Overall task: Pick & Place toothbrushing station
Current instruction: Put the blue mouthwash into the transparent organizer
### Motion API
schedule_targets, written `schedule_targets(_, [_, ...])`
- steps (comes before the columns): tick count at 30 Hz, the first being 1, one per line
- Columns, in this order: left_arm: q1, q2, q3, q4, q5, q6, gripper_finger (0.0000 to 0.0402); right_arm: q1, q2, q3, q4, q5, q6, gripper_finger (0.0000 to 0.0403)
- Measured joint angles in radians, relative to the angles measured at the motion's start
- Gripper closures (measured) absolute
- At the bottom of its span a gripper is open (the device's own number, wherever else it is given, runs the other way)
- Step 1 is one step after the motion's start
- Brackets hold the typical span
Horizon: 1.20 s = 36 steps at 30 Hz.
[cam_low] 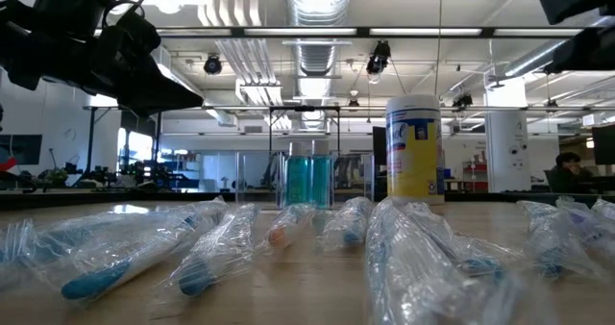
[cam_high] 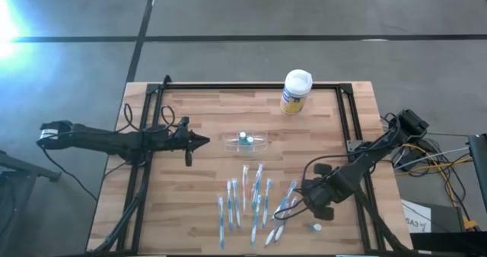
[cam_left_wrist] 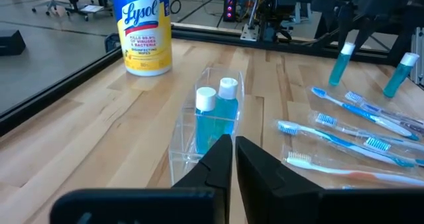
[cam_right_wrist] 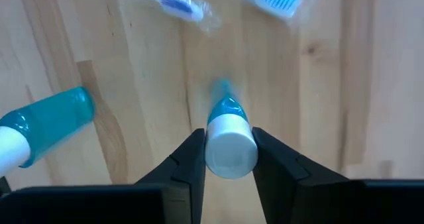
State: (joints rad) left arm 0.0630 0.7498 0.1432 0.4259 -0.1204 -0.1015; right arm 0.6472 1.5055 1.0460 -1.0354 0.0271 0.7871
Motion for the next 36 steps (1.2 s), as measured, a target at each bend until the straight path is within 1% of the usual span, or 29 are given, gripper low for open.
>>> schedule_targets(4, [-0.001,0.000,0.000,0.000,0.000,0.001,0.0373,-0.029,-0.008,0.070,-0.051,0.032,-0.064,0.0313])
schedule_targets(8, [-0.001,0.000,0.000,0.000,-0.002,0.001,0.0369,-0.096,-0.009,0.165,-0.077,0.088,-0.176,0.0313])
schedule_targets(10, [0.000,0.000,0.000,0.000,-0.004,0.009,0.0369,-0.140,-0.009,0.212,-0.084,0.108,-0.249,0.0313])
schedule_targets(22, [0.000,0.000,0.000,0.007,-0.036,0.046,0.0383,-0.458,-0.007,0.474,-0.072,0.111,-0.763,0.0313])
schedule_targets(25, [0.000,0.000,0.000,0.008,-0.036,0.044,0.0381,-0.531,0.025,0.537,-0.053,0.112,-0.864,0.0313])
schedule_targets(28, [0.000,0.000,-0.001,0.009,-0.039,0.044,0.0381,-0.587,0.089,0.609,-0.056,0.115,-0.962,0.0313])
schedule_targets(32, [0.000,0.000,-0.002,0.019,-0.063,0.048,0.0385,-0.633,0.189,0.709,-0.066,0.087,-1.087,0.0313])
schedule_targets(36, [0.001,-0.001,-0.002,0.027,-0.080,0.052,0.0385,-0.652,0.295,0.826,-0.087,0.073,-1.207,0.0313])
